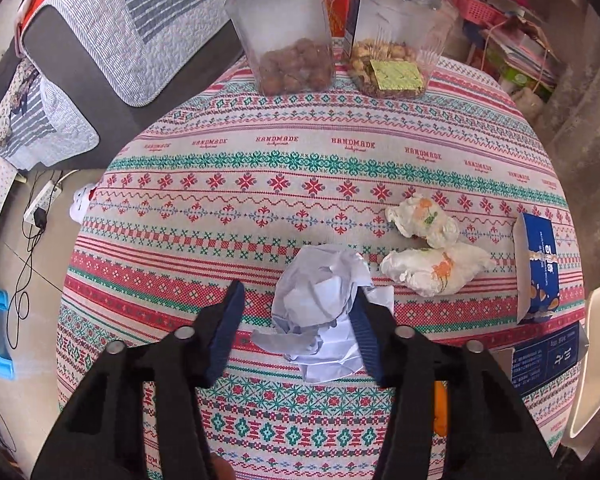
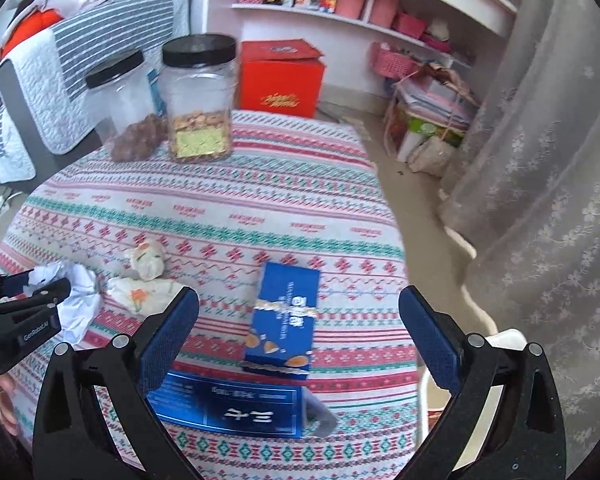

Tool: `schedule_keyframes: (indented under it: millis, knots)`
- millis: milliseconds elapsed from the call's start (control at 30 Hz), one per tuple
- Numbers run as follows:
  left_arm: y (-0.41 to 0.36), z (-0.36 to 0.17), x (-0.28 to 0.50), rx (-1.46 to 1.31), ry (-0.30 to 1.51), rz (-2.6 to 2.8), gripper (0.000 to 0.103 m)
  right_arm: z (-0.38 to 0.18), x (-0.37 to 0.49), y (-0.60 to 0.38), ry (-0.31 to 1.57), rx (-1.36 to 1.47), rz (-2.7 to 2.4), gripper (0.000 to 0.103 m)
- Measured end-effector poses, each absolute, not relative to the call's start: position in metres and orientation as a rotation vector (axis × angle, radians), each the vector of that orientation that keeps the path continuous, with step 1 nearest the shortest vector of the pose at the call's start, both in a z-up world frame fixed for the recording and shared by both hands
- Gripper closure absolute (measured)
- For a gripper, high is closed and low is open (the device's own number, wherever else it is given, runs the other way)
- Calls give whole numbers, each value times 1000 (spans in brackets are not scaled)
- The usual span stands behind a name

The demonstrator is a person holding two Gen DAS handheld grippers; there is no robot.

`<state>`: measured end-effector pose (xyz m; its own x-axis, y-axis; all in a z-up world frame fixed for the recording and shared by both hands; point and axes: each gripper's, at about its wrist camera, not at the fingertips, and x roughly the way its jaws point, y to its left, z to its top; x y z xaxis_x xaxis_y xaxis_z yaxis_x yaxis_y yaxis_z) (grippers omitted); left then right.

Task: Collect trash
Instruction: 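Grasp the crumpled white tissue with the left tool while the right tool moves to the printed napkin, then grasp the white napkin with orange print with the right tool and lift it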

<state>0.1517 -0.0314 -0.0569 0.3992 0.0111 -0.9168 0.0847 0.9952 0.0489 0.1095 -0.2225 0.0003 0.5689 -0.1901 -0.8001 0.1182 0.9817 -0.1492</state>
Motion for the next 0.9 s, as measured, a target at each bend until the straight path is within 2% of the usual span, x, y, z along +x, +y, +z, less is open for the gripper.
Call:
schedule_keyframes:
  millis: [67,100,300,467,633,767,900]
  knots:
    - [-25,-55,153,59,1169,-62,79,-9,120,-211,989,-70,-105,7]
    - [-23,-52,153,44,1163,-68,81,-12,125,-206,1003,-59,-76,7]
    - [-8,-2,152,-23,1031,-96,82,-31,156,-189,1120,90,91,7]
    - [10,47,152,9,847,-30,82,-50,194,-175,1214,87,186,9]
    - [30,50,164,-69,872,-40,82,-74,222,-164,1344,124,245,30]
    - [32,43,168,-82,903,-41,82,-85,230,-152,1379,103,259,43]
    - [34,43,167,-87,905,-40,82,-93,234,-140,1388,88,260,61]
